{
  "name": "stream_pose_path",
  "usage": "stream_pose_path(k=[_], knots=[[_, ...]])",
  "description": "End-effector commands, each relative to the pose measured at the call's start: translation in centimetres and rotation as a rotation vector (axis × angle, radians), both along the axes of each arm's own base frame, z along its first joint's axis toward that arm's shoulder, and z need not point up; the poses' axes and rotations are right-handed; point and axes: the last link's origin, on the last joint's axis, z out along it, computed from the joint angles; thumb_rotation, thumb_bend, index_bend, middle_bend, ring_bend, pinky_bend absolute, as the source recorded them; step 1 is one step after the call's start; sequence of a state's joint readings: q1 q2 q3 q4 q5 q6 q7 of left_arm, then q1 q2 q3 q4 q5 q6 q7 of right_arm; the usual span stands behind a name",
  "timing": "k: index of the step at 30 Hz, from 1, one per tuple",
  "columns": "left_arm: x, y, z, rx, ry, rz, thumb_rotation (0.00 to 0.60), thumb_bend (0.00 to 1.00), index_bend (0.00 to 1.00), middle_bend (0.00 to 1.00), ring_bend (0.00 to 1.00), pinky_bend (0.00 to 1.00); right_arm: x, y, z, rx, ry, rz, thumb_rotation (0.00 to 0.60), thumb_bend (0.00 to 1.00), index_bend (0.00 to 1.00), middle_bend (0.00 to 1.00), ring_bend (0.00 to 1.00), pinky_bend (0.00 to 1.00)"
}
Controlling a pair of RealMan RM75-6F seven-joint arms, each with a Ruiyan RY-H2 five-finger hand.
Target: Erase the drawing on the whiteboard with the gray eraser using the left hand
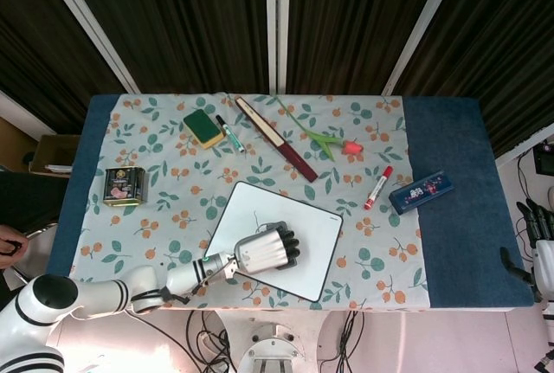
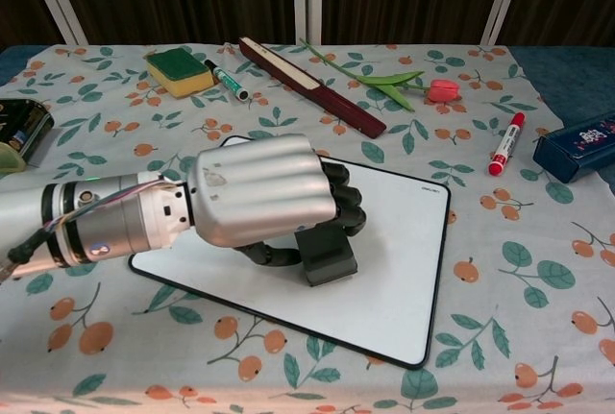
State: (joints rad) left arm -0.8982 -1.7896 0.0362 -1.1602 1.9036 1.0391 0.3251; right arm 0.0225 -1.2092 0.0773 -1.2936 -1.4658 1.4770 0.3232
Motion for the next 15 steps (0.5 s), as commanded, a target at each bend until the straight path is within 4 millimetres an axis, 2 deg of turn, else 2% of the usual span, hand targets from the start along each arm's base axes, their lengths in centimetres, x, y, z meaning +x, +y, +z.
stream_pose_path(k=[1, 8, 15], knots=[[0.8, 0.2, -0.4, -0.005, -0.001, -0.012, 0.600, 0.37, 0.78, 0.69, 0.53, 0.64, -0.1, 0.0, 0.1, -0.003, 0.000, -0.001, 0.600, 0.29, 0.00, 0.00, 0.00, 0.00], [2.1, 1.1, -1.4, -0.017, 0.013, -0.024, 0.600, 0.37, 0.78, 0.69, 0.53, 0.64, -0.1, 0.0, 0.3, -0.009, -0.002, -0.001, 0.600, 0.29, 0.00, 0.00, 0.00, 0.00], [1.7, 3.2, -1.1, 0.025, 0.066, -0.039, 0.600, 0.37, 0.78, 0.69, 0.53, 0.64, -0.2, 0.0, 0.6, -0.020, 0.001, -0.007, 0.600, 0.30, 0.00, 0.00, 0.00, 0.00]])
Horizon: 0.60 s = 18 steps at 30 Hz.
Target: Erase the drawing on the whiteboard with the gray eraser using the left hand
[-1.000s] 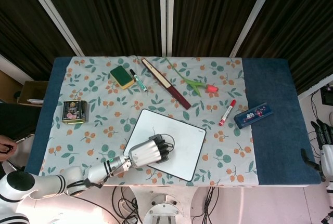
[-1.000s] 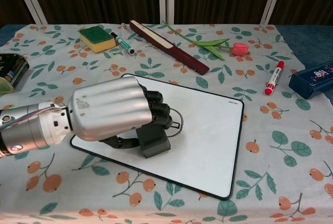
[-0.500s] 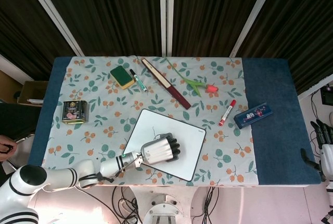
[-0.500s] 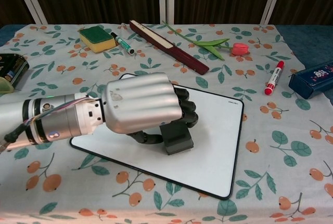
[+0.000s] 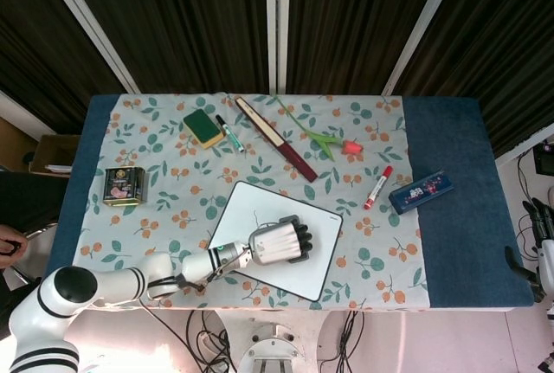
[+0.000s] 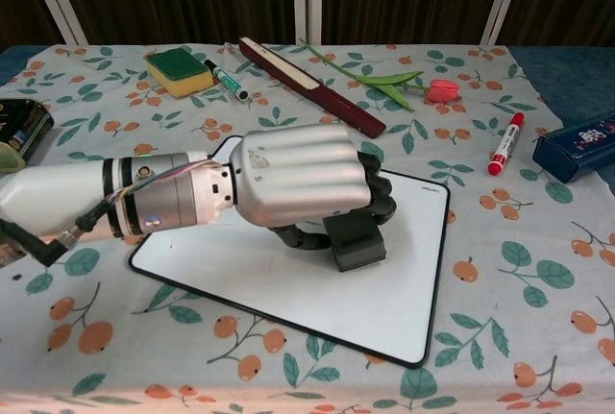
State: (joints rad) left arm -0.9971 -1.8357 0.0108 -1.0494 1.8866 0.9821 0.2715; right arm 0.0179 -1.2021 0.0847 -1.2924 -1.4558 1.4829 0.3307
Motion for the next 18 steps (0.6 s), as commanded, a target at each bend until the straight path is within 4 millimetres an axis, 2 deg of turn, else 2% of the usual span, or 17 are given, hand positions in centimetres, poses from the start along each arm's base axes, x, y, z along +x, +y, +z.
stream_pose_path(k=[1, 6, 18], knots=[[-0.3, 0.7, 0.3, 0.015, 0.027, -0.009, 0.600, 0.37, 0.78, 0.69, 0.53, 0.64, 0.0, 0.0, 0.1, -0.002, 0.001, -0.001, 0.600, 0.30, 0.00, 0.00, 0.00, 0.00], [-1.2, 2.0, 1.6, 0.051, 0.090, -0.030, 0.600, 0.42, 0.79, 0.69, 0.54, 0.64, 0.2, -0.1, 0.1, -0.001, 0.002, 0.005, 0.600, 0.30, 0.00, 0.00, 0.00, 0.00], [-4.9, 3.7, 4.8, 0.108, 0.201, 0.003, 0.600, 0.42, 0.80, 0.70, 0.54, 0.65, 0.6, -0.2, 0.1, -0.002, 0.007, 0.009, 0.600, 0.30, 0.00, 0.00, 0.00, 0.00]])
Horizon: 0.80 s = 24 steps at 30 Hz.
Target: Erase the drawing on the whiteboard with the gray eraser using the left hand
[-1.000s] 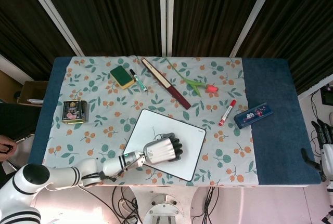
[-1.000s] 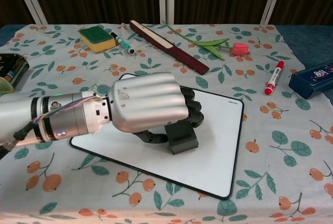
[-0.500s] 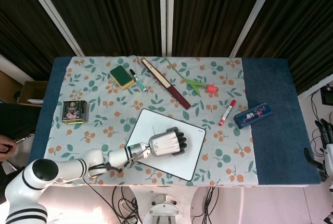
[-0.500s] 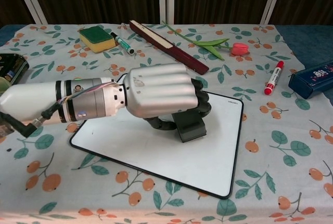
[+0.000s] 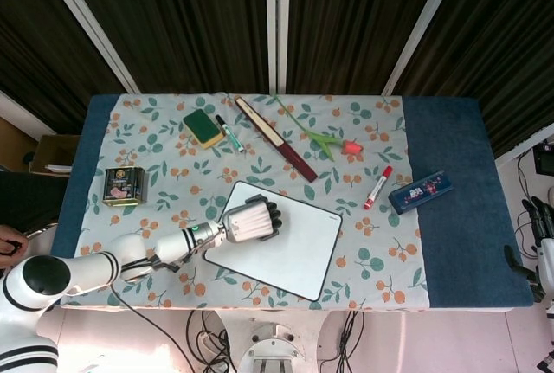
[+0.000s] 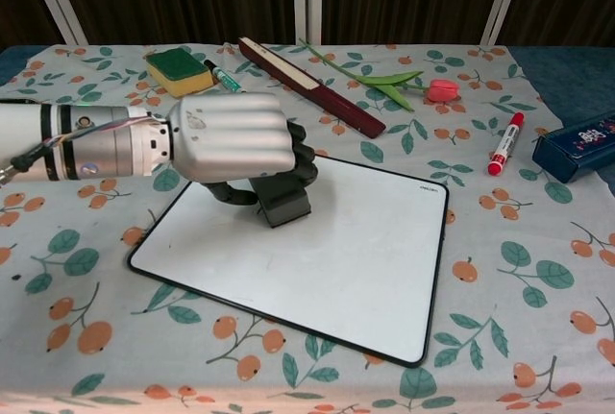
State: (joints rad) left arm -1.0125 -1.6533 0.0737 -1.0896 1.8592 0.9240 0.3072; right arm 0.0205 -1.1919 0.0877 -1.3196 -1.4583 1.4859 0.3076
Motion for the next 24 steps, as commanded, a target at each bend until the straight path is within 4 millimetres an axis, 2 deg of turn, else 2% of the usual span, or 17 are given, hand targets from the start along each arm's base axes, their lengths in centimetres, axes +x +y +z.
stream_pose_path(k=[1, 11, 17, 24], knots=[[-0.8, 0.1, 0.7, 0.010, 0.017, 0.010, 0.600, 0.42, 0.80, 0.70, 0.54, 0.65, 0.1, 0.0, 0.0, -0.003, 0.000, 0.001, 0.600, 0.30, 0.00, 0.00, 0.00, 0.00], [-2.9, 0.3, 2.0, 0.035, 0.054, 0.035, 0.600, 0.42, 0.80, 0.70, 0.55, 0.65, 0.2, 0.0, 0.0, 0.000, 0.004, 0.001, 0.600, 0.30, 0.00, 0.00, 0.00, 0.00], [-2.3, -0.4, 2.2, 0.019, 0.008, 0.028, 0.600, 0.42, 0.80, 0.70, 0.55, 0.65, 0.3, 0.0, 0.0, 0.000, 0.004, 0.003, 0.600, 0.30, 0.00, 0.00, 0.00, 0.00], [-1.4, -2.7, 1.5, -0.049, -0.047, -0.025, 0.600, 0.42, 0.80, 0.70, 0.55, 0.65, 0.3, 0.1, -0.1, 0.005, 0.006, 0.002, 0.600, 0.30, 0.00, 0.00, 0.00, 0.00]])
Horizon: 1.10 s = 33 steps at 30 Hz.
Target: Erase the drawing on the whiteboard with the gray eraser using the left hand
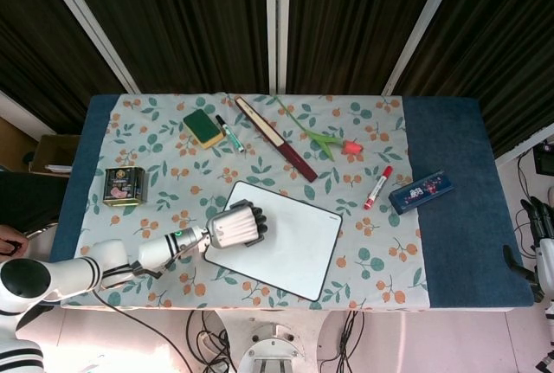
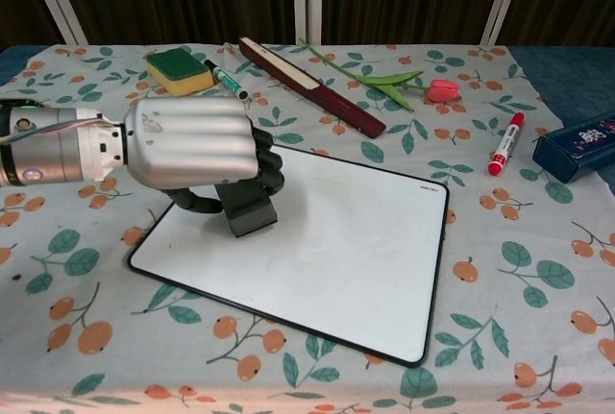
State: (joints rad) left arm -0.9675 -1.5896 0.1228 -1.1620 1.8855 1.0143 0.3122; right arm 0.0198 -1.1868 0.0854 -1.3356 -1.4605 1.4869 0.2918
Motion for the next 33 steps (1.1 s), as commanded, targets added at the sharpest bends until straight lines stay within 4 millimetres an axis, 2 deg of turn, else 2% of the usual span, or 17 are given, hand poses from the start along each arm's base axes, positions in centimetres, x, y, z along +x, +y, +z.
stream_pose_path(k=[1, 9, 15, 19, 23, 29, 33], knots=[[0.4, -1.5, -0.6, -0.045, -0.016, -0.032, 0.600, 0.42, 0.80, 0.70, 0.55, 0.65, 0.0, 0.0, 0.0, 0.000, 0.000, 0.002, 0.600, 0.30, 0.00, 0.00, 0.00, 0.00], [1.7, -5.1, -1.2, -0.150, -0.064, -0.111, 0.600, 0.42, 0.80, 0.70, 0.55, 0.65, 0.0, 0.1, -0.1, 0.007, -0.002, 0.000, 0.600, 0.30, 0.00, 0.00, 0.00, 0.00], [1.7, -5.5, -0.8, -0.152, -0.070, -0.116, 0.600, 0.42, 0.80, 0.70, 0.55, 0.65, 0.1, 0.0, -0.2, 0.010, -0.003, 0.007, 0.600, 0.30, 0.00, 0.00, 0.00, 0.00], [1.0, -4.2, 0.1, -0.102, -0.074, -0.075, 0.600, 0.42, 0.80, 0.70, 0.55, 0.65, 0.1, 0.0, -0.2, 0.007, -0.003, 0.008, 0.600, 0.30, 0.00, 0.00, 0.00, 0.00], [-0.6, -2.2, 1.9, -0.019, -0.072, -0.009, 0.600, 0.42, 0.80, 0.70, 0.55, 0.65, 0.1, 0.0, -0.1, 0.004, -0.002, 0.009, 0.600, 0.30, 0.00, 0.00, 0.00, 0.00], [-5.2, 1.4, 5.6, 0.128, -0.027, 0.146, 0.600, 0.42, 0.80, 0.70, 0.55, 0.65, 0.3, -0.1, 0.0, 0.001, 0.001, 0.011, 0.600, 0.30, 0.00, 0.00, 0.00, 0.00], [-8.1, 3.0, 7.4, 0.200, -0.014, 0.254, 0.600, 0.42, 0.80, 0.70, 0.55, 0.65, 0.5, -0.2, -0.3, 0.009, 0.001, 0.017, 0.600, 0.30, 0.00, 0.00, 0.00, 0.00]])
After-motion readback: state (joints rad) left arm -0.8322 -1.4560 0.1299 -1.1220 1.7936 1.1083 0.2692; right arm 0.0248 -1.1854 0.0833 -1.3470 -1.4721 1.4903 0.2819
